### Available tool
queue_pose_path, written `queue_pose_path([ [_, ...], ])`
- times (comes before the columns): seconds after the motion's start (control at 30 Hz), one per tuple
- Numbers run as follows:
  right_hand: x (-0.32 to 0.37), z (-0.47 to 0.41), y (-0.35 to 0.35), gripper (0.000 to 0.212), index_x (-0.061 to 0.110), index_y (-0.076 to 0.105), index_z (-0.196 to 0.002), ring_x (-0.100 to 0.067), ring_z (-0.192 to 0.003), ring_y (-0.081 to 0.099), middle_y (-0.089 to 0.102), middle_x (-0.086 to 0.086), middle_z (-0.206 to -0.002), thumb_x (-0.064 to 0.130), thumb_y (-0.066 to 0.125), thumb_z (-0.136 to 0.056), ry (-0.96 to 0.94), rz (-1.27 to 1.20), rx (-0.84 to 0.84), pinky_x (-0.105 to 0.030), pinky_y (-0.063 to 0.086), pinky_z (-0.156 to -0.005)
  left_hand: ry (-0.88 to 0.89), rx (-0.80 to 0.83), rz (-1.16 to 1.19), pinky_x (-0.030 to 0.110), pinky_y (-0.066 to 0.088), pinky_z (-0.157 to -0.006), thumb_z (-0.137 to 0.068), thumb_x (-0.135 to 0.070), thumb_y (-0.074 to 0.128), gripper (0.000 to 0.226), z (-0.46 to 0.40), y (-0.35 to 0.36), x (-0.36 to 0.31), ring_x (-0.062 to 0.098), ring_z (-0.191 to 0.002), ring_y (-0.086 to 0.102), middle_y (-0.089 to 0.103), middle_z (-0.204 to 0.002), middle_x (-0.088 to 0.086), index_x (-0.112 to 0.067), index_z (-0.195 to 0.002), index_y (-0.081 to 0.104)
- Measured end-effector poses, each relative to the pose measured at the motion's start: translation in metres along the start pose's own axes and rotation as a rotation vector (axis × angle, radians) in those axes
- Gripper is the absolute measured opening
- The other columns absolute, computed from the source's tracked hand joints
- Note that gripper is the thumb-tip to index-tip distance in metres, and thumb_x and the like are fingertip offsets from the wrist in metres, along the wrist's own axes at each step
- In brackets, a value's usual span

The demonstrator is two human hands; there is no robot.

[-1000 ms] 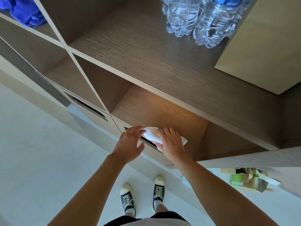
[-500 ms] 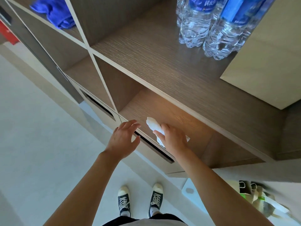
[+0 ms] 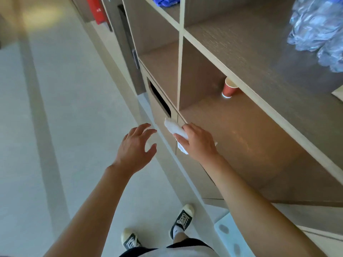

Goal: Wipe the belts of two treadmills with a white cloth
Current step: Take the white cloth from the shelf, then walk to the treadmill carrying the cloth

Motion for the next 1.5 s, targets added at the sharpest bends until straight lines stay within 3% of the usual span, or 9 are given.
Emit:
queue_pose_path([
  [0.37,0.184,0.007,0.032,0.036,0.017,0.051,-0.084,-0.013,-0.064,0.042,0.046,0.01,-0.075,0.05,0.052,-0.097,-0.241,-0.079,0.111,-0.028,0.031,-0.054,-0.227,-0.185,-0.025,0.05,0.049,-0.107,-0.094,-0.035,0.071,0.048,0.14,-0.089,0.107,0.031,-0.136,0.053,0.054,-0.153,0.002,-0.023,-0.14,0.062],
  [0.67,0.386,0.09,0.079,0.032,0.02,0.047,-0.081,-0.014,-0.064,0.044,0.046,0.01,-0.074,0.046,0.055,-0.099,-0.426,-0.136,0.207,-0.029,0.032,-0.054,-0.459,-0.334,-0.022,0.05,0.048,-0.109,-0.09,-0.052,0.053,0.058,0.343,-0.161,0.213,0.029,-0.139,0.049,0.054,-0.152,0.0,-0.024,-0.141,0.06],
  [0.93,0.572,0.17,0.115,0.037,0.016,0.051,-0.081,-0.019,-0.068,0.049,0.051,0.006,-0.075,0.049,0.053,-0.099,-0.634,-0.257,0.264,-0.035,0.043,-0.054,-0.713,-0.442,-0.092,0.051,0.039,-0.113,-0.089,-0.059,0.049,0.065,0.534,-0.226,0.285,0.028,-0.145,0.042,0.05,-0.155,-0.001,-0.028,-0.146,0.055],
  [1.23,0.787,0.291,0.151,0.038,0.017,0.051,-0.08,-0.018,-0.066,0.047,0.049,0.007,-0.073,0.049,0.054,-0.099,-1.009,-0.346,0.4,-0.033,0.04,-0.054,-1.086,-0.661,-0.124,0.051,0.038,-0.115,-0.089,-0.065,0.042,0.069,0.769,-0.259,0.323,0.027,-0.146,0.04,0.05,-0.155,-0.003,-0.03,-0.147,0.054],
  [1.3,0.808,0.3,0.155,0.04,0.017,0.051,-0.08,-0.019,-0.066,0.048,0.05,0.006,-0.073,0.052,0.052,-0.1,-1.037,-0.351,0.399,-0.033,0.04,-0.054,-1.106,-0.662,-0.139,0.05,0.037,-0.116,-0.09,-0.064,0.043,0.067,0.786,-0.261,0.325,0.027,-0.146,0.04,0.049,-0.156,-0.003,-0.031,-0.147,0.054],
  [1.5,0.93,0.404,0.18,0.039,0.018,0.051,-0.081,-0.021,-0.07,0.051,0.053,0.005,-0.075,0.053,0.051,-0.099,-1.28,-0.451,0.512,-0.033,0.042,-0.055,-1.387,-0.79,-0.164,0.051,0.041,-0.115,-0.088,-0.064,0.044,0.068,0.93,-0.26,0.332,0.027,-0.144,0.045,0.052,-0.153,0.0,-0.029,-0.146,0.055],
])
Point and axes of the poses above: each hand's wrist, its own z-axis away from the middle knuckle, its own y-axis out of the palm, x = y × z, the point moved 10 cm from there along -z, towards the middle knuckle
